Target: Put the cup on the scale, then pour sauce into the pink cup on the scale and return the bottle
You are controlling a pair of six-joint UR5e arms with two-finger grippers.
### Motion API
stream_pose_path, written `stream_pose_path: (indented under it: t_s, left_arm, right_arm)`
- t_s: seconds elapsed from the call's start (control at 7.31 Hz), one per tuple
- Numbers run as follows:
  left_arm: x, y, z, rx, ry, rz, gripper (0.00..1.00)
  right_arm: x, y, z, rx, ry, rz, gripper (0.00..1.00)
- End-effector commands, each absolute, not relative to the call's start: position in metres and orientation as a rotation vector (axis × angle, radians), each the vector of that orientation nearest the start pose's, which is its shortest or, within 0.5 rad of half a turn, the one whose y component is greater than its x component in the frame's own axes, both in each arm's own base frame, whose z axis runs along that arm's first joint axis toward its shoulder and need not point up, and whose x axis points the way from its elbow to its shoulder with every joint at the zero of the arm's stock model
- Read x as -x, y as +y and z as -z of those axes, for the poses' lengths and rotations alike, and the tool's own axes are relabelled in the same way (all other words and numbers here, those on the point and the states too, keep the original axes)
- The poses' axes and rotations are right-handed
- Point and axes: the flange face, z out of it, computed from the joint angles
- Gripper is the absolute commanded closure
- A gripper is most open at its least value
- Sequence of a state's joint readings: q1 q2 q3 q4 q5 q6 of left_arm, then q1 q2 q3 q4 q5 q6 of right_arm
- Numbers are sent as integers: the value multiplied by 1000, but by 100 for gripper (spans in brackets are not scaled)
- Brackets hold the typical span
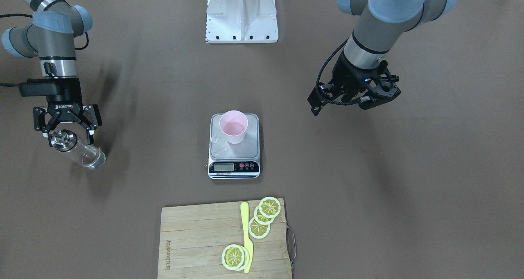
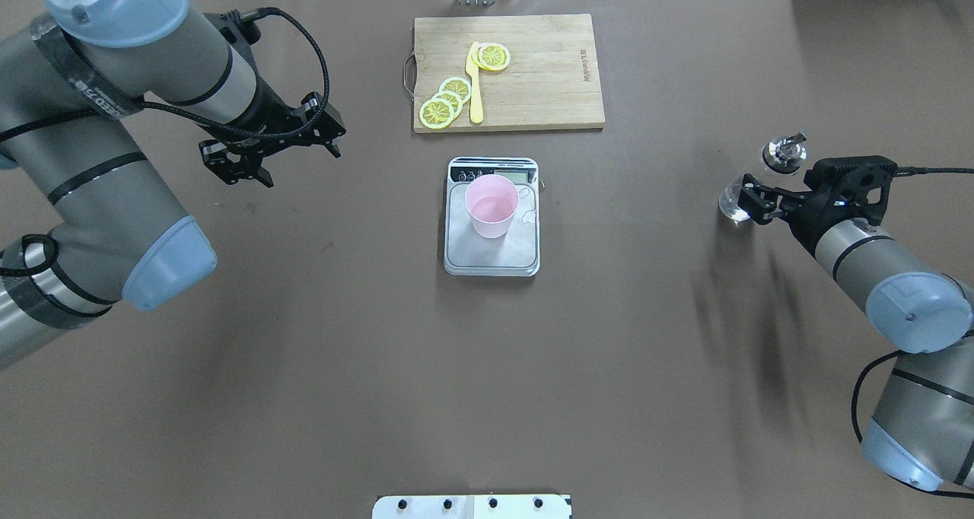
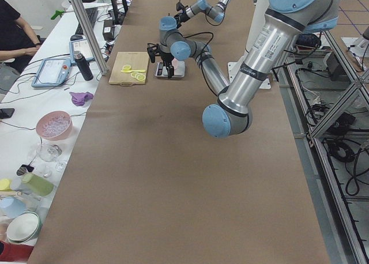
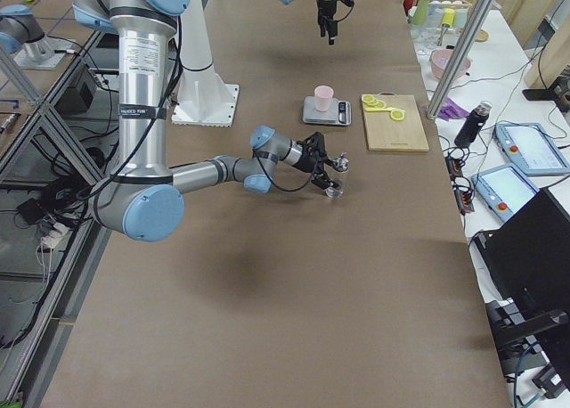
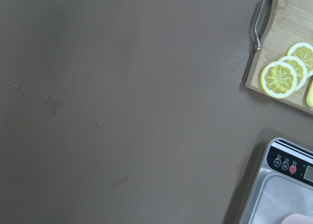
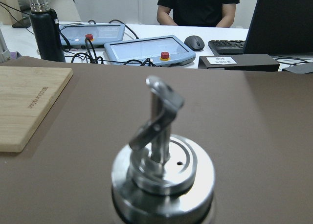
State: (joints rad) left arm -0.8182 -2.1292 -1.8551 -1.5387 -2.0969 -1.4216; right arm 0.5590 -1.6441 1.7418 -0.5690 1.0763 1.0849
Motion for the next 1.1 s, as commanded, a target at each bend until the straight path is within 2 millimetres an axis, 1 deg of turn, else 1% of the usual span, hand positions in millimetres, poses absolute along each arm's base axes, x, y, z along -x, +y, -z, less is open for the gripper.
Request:
stream_pose_path:
  t_s: [0.0, 0.14, 0.27, 0.41, 0.55, 0.68, 0.82, 0.96]
  left_arm:
    - [-362, -508, -219, 74, 934, 406, 2]
    - [-362, -508, -217, 72, 936, 405, 2]
    - [-362, -508, -219, 74, 934, 406, 2]
    - [-362, -508, -219, 74, 934, 406, 2]
    - [-363, -509, -221, 75, 931, 407, 2]
    - [-363, -509, -221, 75, 931, 407, 2]
    - [-363, -509, -222, 76, 930, 408, 2]
    - [-363, -509, -222, 78, 929, 406, 2]
  right_arm:
    - [312, -381, -491, -901, -756, -364, 1]
    - [306, -366, -487, -899, -759, -347, 1]
    - [268, -342, -471, -886, -780, -333, 1]
    - [232, -320, -449, -860, -810, -316, 1]
    - [218, -312, -439, -850, -814, -309, 1]
    - [212, -313, -426, -840, -807, -291, 1]
    - [192, -324, -409, -796, -810, -266, 1]
    - [156, -344, -401, -749, -838, -228, 1]
